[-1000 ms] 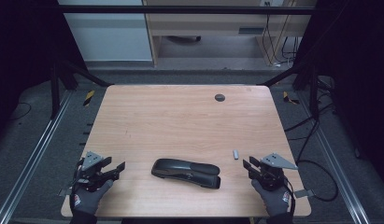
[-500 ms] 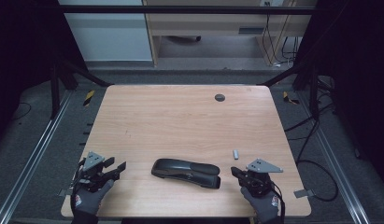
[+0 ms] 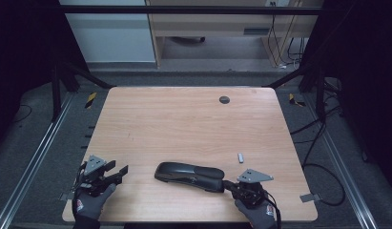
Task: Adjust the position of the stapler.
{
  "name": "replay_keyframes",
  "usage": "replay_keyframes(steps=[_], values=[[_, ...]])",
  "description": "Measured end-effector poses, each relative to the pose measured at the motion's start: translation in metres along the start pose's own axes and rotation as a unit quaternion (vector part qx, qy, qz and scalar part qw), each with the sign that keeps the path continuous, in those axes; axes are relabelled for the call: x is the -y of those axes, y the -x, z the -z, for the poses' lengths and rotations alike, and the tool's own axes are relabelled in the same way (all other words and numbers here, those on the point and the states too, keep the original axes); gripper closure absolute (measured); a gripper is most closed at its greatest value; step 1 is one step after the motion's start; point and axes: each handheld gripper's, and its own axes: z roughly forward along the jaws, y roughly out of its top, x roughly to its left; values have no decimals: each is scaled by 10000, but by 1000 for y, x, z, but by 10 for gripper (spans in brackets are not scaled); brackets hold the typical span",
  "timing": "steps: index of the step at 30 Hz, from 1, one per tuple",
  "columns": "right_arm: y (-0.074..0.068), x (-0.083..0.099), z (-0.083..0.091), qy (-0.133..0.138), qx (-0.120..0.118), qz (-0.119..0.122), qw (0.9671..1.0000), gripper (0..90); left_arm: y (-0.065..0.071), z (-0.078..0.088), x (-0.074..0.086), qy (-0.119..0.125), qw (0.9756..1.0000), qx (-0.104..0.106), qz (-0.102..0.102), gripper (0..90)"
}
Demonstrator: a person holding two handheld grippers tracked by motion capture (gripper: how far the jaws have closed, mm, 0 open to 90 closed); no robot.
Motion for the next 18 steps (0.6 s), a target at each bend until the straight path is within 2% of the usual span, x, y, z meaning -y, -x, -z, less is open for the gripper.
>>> replay_keyframes(steps=[18], values=[[-13,8,-15,-362,-328,131,9987,900,2,-1,0,-44,9999,-32,-111,416]])
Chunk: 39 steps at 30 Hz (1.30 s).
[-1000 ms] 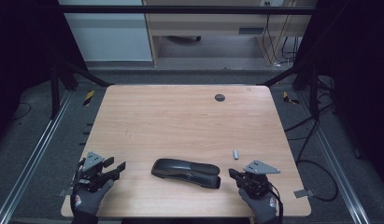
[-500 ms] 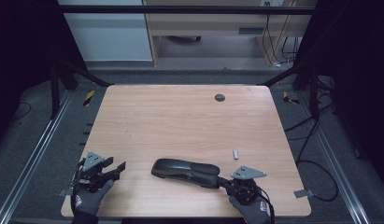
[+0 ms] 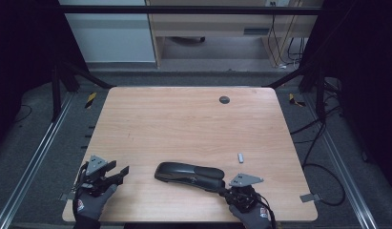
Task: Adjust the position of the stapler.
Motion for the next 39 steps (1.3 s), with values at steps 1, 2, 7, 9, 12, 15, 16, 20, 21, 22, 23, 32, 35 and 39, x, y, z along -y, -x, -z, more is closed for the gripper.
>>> replay_keyframes(steps=[1,2,7,9,12,15,16,20,21,22,23,32,35,39], values=[[0,0,0,-9,-8,6,10000,900,0,0,0,-1,10000,-6,-1,415],[0,0,-1,-34,-1,15,10000,900,0,0,0,-1,10000,-6,-2,416],[-2,1,-3,-88,-35,41,9999,900,0,0,0,-2,10000,-6,-4,416],[-2,1,-4,-111,-13,80,9999,900,0,0,0,-8,10000,-6,-12,417],[-2,1,-5,-161,49,94,9998,900,0,0,0,-4,10000,-9,-23,417],[-2,1,-5,-191,91,87,9997,900,0,0,0,-5,10000,-10,-24,418],[-1,2,-6,-180,100,101,9997,900,0,0,0,-5,10000,-6,-22,419],[0,2,-6,-228,196,99,9995,900,0,0,0,-2,10000,17,-9,420],[1,2,-6,-224,191,73,9995,900,0,0,0,-4,10000,18,-10,421],[1,2,-6,-216,197,74,9995,900,0,0,0,-8,10000,21,-15,421],[1,2,-6,-213,209,73,9995,900,0,0,0,-8,10000,22,-18,422],[2,1,-4,-164,236,42,9996,900,1,0,0,-4,10000,39,-16,436],[0,1,-6,-119,107,140,9998,900,1,0,0,-3,10000,24,-30,451],[-2,1,-10,-206,129,155,9996,900,2,0,-1,-5,10000,19,-52,469]])
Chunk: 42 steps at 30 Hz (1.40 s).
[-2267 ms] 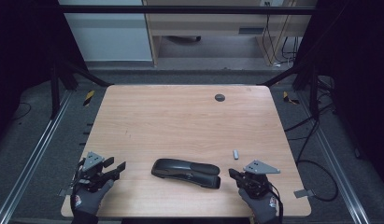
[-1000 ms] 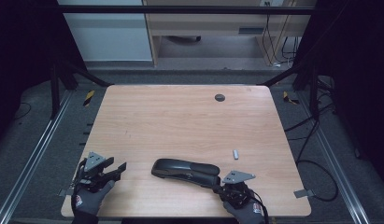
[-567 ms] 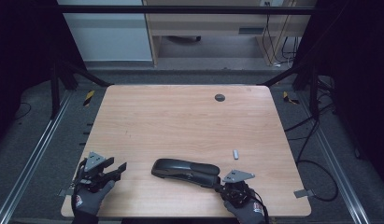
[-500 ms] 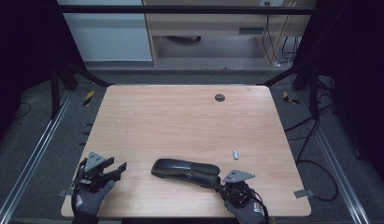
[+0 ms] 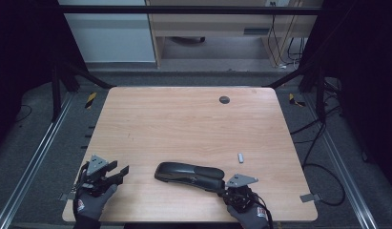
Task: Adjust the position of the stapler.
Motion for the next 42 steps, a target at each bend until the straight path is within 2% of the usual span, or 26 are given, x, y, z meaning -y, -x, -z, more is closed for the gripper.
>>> replay_keyframes(steps=[14,24,28,34,38,42], values=[[3,-3,-1,18,202,13,9998,900,1,-1,0,-17,10000,6,-50,480],[13,-6,-2,120,314,-165,9993,900,2,-1,-1,5,10000,31,-58,492],[18,-7,-2,170,397,-142,9990,900,3,-1,-1,13,10000,40,-70,496],[19,-8,-3,167,384,-191,9989,900,3,-2,-1,14,10000,39,-82,499],[13,-9,-2,258,227,-142,9993,900,4,-1,-1,32,10000,34,-88,500],[11,-9,-6,135,212,-90,9996,900,4,-1,-1,23,10000,40,-87,503]])
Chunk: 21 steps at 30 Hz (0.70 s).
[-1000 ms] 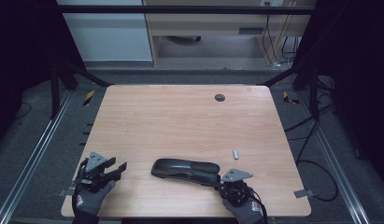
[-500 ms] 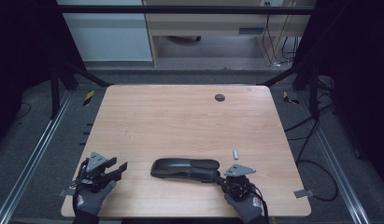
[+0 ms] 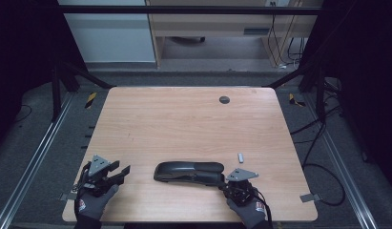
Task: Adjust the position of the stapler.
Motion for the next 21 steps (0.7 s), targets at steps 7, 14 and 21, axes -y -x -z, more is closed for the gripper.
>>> replay_keyframes(steps=[7,14,21], values=[[3,0,-1,12,78,-13,10000,900,0,0,0,8,10000,-7,-7,504],[7,-2,-3,18,161,-6,9999,900,0,0,0,10,10000,-2,-12,503],[8,-4,2,187,123,-16,9997,900,0,1,-1,41,10000,13,-30,494]])
